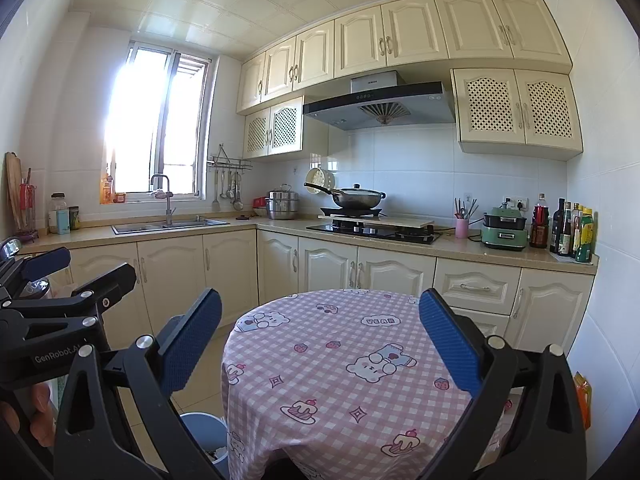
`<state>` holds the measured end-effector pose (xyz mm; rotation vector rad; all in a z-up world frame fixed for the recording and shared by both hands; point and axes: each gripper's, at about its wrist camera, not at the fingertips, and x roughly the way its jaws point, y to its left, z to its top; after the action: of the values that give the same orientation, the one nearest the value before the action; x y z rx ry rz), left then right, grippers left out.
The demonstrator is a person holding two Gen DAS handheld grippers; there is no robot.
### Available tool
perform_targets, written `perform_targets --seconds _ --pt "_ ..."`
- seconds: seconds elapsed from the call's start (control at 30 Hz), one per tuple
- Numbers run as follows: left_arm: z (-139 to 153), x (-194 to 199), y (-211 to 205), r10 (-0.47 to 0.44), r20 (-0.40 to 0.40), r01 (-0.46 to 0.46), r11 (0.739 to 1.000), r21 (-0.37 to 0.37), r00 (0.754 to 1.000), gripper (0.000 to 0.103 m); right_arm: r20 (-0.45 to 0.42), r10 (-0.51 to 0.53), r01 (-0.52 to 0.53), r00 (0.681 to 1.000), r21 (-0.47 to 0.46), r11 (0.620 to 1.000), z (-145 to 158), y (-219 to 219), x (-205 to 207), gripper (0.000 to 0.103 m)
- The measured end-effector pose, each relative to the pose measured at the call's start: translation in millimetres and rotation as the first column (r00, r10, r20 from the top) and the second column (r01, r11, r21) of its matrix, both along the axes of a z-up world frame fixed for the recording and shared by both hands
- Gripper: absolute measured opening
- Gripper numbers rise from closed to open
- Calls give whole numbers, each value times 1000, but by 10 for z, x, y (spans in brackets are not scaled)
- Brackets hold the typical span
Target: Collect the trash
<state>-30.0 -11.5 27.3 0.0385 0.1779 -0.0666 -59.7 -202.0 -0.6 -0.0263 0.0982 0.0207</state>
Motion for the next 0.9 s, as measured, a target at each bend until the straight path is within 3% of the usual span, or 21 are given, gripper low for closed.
perform_targets --seconds 0.9 --pt "-57 25 -2 7 -14 -7 1000 -2 1000 98 -18 10 -10 1000 1 1000 -34 13 17 96"
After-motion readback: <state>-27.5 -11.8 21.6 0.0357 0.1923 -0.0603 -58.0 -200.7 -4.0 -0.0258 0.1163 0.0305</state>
